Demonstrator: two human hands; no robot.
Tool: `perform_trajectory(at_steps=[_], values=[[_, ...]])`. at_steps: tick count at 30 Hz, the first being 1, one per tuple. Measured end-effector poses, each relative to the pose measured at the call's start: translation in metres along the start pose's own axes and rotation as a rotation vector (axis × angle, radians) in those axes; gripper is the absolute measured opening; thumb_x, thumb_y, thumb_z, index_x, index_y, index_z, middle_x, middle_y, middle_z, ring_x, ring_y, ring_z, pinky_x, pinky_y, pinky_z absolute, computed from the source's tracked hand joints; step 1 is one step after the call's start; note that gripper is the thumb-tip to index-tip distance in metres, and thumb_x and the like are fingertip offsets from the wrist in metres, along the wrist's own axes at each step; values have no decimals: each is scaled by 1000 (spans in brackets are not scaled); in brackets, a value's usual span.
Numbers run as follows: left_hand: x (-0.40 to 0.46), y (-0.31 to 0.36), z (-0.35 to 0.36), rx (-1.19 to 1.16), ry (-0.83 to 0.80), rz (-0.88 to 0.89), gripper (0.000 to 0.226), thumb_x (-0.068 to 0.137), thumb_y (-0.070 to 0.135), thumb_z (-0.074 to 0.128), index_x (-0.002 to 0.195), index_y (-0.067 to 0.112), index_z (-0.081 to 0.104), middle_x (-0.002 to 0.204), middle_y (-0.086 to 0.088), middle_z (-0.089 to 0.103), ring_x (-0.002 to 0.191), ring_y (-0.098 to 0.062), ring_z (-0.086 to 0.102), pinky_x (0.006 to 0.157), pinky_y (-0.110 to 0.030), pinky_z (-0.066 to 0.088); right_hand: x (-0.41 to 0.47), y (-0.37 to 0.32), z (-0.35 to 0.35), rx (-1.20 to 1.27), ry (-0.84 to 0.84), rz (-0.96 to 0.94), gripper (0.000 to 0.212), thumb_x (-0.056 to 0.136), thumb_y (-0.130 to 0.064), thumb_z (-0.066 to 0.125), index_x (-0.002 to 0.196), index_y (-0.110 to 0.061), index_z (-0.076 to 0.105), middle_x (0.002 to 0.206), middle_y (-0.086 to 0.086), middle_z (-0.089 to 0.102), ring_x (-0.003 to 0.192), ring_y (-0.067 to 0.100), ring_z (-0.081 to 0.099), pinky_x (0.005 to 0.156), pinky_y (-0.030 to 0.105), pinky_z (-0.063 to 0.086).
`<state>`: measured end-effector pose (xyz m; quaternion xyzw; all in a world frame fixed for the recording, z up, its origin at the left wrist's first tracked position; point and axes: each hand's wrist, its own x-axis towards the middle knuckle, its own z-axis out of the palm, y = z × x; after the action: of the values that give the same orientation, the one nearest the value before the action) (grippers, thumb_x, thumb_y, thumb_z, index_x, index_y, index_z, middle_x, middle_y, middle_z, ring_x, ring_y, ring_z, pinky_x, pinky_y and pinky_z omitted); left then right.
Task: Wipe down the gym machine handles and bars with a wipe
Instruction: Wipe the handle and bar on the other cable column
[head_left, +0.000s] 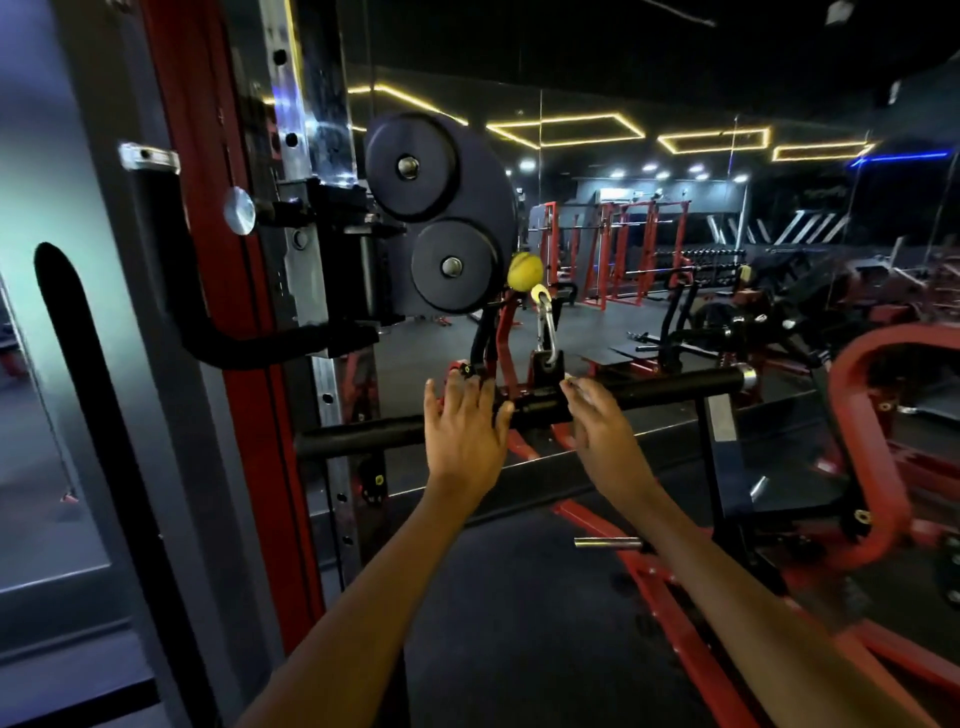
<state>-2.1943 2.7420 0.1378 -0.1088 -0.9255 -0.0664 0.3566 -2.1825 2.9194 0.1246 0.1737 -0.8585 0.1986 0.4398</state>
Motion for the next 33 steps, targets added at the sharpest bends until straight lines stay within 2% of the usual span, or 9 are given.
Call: perform_trajectory(at_steps=[3, 9, 12, 14, 18, 21, 23, 26, 33], values=[[-5, -14, 6, 56, -3, 10, 60, 99, 42, 13, 140, 13, 46, 145, -7, 46, 143, -27, 28, 119, -46, 8, 7, 35, -22, 26, 4, 101, 51, 83, 17, 46, 128, -6, 56, 128, 14, 55, 120, 25, 52, 107, 24, 32], [-7, 5, 17, -14, 60, 7, 62, 99, 48, 22, 134, 7, 53, 135, -12, 56, 134, -32, 44, 117, -48, 23, 22, 7, -20, 223, -61, 262, 37, 88, 14, 45, 124, 7, 52, 118, 16, 56, 109, 25, 59, 90, -2, 34], [-5, 11, 20, -14, 84, -21, 63, 99, 50, 20, 123, 8, 61, 122, -10, 63, 123, -30, 53, 114, -44, 28, 24, 4, -17, 153, -166, 66, 46, 87, 10, 50, 132, 4, 46, 133, 16, 50, 122, 20, 52, 106, 13, 29], [-5, 7, 25, -39, 106, -5, 61, 100, 49, 21, 124, 10, 60, 122, -8, 63, 122, -28, 53, 116, -40, 22, 27, 34, -25, 190, -170, 130, 44, 89, 11, 45, 132, 2, 46, 132, 8, 49, 117, 4, 54, 105, 10, 29], [-3, 1, 31, -76, 105, 17, 69, 101, 54, 10, 133, 13, 55, 128, -4, 60, 126, -25, 49, 116, -34, 11, 32, 93, -37, 140, 81, 300, 44, 81, 18, 50, 120, -2, 60, 124, 15, 59, 117, 26, 56, 103, 19, 34], [-5, 11, 37, -69, 105, 14, 68, 102, 54, 9, 136, 15, 53, 129, -2, 59, 125, -24, 49, 114, -39, 18, 36, 81, -25, 160, 134, 371, 46, 82, 17, 51, 122, -5, 58, 125, 13, 58, 105, 21, 61, 93, 24, 48], [-6, 18, 40, -75, 113, -5, 66, 102, 52, 10, 138, 17, 52, 129, -2, 59, 125, -25, 49, 113, -42, 23, 32, 56, -10, 189, 31, 192, 45, 85, 15, 50, 124, -6, 56, 129, 7, 54, 104, 13, 59, 90, 16, 47], [-9, 20, 45, -105, 140, -21, 63, 103, 51, 12, 138, 16, 52, 128, -2, 59, 123, -25, 51, 111, -42, 25, 27, 48, 2, 162, -69, -82, 43, 84, 12, 53, 124, -2, 56, 130, 13, 55, 121, 22, 54, 107, 30, 37], [-12, 27, 51, -114, 216, -79, 60, 103, 49, 15, 135, 19, 55, 127, 1, 59, 123, -22, 50, 112, -36, 19, 43, 113, -18, 155, 222, 294, 41, 82, 13, 54, 120, -2, 59, 129, 14, 54, 120, 27, 53, 105, 34, 41]])
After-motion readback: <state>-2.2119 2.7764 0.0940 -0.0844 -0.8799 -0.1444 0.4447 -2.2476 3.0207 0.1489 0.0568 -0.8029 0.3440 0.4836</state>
